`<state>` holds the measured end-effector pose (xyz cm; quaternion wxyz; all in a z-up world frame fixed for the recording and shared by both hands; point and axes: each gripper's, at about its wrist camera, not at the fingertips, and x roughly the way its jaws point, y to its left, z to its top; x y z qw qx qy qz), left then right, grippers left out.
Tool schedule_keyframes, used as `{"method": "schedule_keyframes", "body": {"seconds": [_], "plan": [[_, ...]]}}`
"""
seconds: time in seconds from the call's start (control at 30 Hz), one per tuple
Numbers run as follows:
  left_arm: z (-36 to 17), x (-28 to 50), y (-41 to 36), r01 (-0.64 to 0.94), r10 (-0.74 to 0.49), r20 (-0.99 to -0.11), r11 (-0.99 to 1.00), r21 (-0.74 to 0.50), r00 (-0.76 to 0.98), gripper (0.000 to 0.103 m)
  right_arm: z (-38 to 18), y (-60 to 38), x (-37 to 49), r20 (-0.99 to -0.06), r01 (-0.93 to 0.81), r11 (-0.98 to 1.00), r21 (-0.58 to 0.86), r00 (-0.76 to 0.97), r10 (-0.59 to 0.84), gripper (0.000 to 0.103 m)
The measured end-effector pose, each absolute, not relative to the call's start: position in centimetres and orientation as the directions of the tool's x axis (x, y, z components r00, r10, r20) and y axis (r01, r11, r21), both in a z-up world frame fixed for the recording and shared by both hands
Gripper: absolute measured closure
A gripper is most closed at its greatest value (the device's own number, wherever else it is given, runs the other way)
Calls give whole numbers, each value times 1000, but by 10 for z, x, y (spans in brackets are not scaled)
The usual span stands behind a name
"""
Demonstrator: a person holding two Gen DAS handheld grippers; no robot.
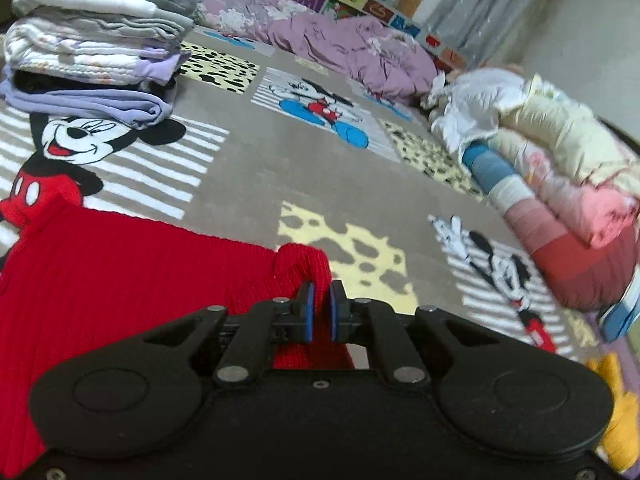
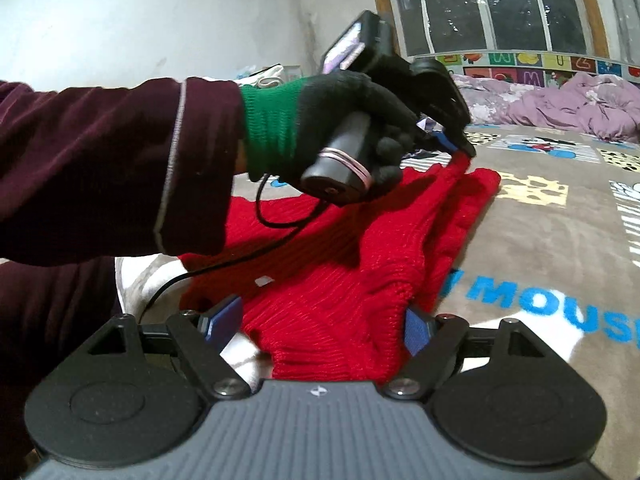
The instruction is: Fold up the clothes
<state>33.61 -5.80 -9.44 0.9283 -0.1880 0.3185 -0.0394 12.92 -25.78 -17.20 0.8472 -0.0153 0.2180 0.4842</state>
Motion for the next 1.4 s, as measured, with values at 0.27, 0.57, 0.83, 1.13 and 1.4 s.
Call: {"method": "schedule_keyframes", "body": {"seconds": [0.27, 0.57, 0.83, 1.13, 1.4], "plan": [[-95, 345, -81, 48, -182, -620, 973, -227, 763, 60, -172, -256, 128, -394, -830, 529, 178, 433, 811, 21], [-59, 288, -51, 158, -225, -542, 973, -167, 810, 62, -164, -280, 118, -348, -755, 637, 156, 562, 751, 21], [-77, 248, -59, 340, -265, -568, 940, 29, 780, 78, -146, -264, 105, -221, -781, 624, 16, 606, 764, 30], [-116, 284, -89, 413, -211, -629, 891, 191, 748, 78, -163, -234, 133, -411, -801, 595, 66, 522, 748, 27], [-125, 289, -93, 382, -166, -642, 899, 213, 748, 76, -167, -232, 136, -425, -800, 584, 134, 486, 764, 23]]}}
